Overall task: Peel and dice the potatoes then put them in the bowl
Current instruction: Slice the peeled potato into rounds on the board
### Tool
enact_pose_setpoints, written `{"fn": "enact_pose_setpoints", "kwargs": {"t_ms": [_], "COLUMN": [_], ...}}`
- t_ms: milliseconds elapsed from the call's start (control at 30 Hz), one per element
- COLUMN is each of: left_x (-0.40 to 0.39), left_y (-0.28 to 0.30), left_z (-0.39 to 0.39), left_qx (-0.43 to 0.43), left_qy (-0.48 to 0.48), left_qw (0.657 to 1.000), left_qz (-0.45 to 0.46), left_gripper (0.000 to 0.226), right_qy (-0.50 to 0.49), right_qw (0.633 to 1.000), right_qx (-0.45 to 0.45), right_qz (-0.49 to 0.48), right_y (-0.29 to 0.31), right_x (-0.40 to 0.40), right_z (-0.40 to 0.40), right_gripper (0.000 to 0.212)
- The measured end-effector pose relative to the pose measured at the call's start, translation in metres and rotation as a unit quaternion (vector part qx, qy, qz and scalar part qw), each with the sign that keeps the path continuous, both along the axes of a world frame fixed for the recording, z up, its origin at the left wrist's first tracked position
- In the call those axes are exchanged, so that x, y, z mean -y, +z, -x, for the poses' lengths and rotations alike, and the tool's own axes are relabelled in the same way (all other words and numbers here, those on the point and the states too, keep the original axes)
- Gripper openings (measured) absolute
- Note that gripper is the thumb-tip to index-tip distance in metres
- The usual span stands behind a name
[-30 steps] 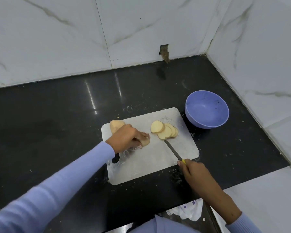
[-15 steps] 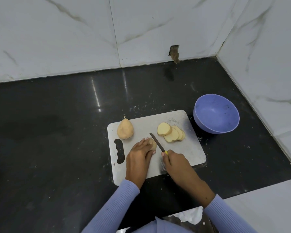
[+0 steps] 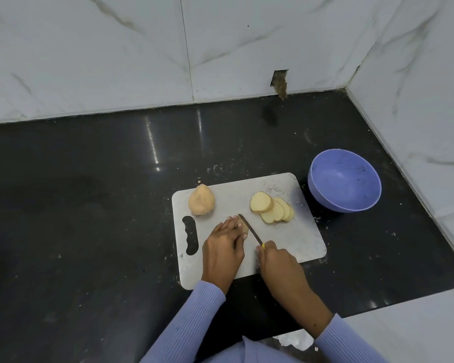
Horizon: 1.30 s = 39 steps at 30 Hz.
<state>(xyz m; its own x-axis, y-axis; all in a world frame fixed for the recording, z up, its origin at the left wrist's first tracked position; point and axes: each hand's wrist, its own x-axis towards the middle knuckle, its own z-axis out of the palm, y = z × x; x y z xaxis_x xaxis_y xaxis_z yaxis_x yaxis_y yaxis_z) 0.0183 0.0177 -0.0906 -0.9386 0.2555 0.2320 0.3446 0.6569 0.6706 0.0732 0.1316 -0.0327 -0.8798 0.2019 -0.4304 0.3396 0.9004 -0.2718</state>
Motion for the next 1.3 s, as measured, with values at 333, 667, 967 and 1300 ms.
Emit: {"fn": "enact_pose_setpoints", "kwargs": {"t_ms": [333, 667, 967, 1300], "left_x": [0.004, 0.009, 0.007, 0.008], "left_y": [0.000, -0.005, -0.006, -0.005], "left_z": [0.001, -0.007, -0.005, -0.006], "left_qx": [-0.015, 0.010, 0.018, 0.005], "left_qy": [-0.005, 0.015, 0.016, 0.021], "left_qw": [1.000, 0.998, 0.998, 0.998], "left_qz": [-0.014, -0.059, -0.050, -0.055], "left_gripper": [0.020, 0.027, 0.023, 0.024], "right_qy": [-0.011, -0.001, 0.004, 0.029], "right_qw": [1.000, 0.995, 0.999, 0.998], "right_qx": [0.027, -0.060, -0.027, 0.024], "right_qz": [0.005, 0.075, 0.018, -0.043], "right_y": [0.009, 0.010, -0.004, 0.000], "right_x": [-0.013, -0.004, 0.006, -0.008], "right_z": [-0.042, 0.001, 0.010, -0.039], "right_gripper": [0.028, 0.038, 0.040, 0.037]}}
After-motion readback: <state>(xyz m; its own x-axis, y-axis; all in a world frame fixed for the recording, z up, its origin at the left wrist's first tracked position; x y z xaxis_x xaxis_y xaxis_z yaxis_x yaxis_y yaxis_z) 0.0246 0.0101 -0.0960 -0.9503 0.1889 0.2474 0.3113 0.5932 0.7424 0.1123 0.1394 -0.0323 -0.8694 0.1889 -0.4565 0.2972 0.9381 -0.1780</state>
